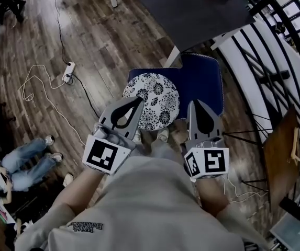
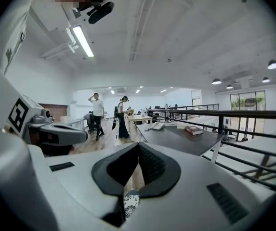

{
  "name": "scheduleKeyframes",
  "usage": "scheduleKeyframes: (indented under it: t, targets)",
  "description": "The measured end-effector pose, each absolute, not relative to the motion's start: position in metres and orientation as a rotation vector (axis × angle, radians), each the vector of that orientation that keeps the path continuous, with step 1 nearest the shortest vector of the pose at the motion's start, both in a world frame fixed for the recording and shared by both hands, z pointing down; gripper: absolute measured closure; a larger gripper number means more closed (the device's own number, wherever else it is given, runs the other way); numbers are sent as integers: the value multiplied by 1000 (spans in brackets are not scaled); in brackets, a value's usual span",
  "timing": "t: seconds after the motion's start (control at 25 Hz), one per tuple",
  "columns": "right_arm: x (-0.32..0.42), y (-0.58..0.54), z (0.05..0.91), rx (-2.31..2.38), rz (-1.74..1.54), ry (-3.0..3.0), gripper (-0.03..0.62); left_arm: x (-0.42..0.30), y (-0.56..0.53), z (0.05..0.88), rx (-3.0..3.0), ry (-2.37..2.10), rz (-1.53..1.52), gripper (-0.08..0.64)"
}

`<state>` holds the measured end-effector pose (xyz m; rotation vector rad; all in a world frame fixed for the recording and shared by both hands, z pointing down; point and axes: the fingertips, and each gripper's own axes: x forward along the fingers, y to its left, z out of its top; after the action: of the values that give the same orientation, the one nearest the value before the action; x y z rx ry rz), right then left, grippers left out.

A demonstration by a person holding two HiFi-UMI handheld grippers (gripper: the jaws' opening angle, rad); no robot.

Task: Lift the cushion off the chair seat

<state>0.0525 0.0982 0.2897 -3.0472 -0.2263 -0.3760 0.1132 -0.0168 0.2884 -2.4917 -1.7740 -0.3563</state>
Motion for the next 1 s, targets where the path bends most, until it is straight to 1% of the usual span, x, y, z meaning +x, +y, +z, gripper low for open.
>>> scheduleKeyframes:
  t: [0.16,0.32,0.36,0.4,0.52,0.84,1.0]
  targets:
    - [64,117,303,-3076,-352,-260,589,120,2,308,-2477,-1763,-411,555]
    - [81,135,335,-3065,-431,-274,580,133,24,329,-2495,-1759,-429,555]
    - [85,139,345,-3057,-458,-275,547,137,29,337,-2489,-1752,-429,555]
    - [89,142,356,-3048,-488,-275,499,139,33,346,-2480,-1745,-432,555]
    - [99,152,395,-3013,-580,-282,457,145,45,377,-2455,-1741,-485,555]
    - [114,172,533,-2960,-866,-251,410,149,62,484,-2375,-1685,-642,555]
    - [119,172,597,-2917,-988,-232,403,144,64,545,-2353,-1665,-775,555]
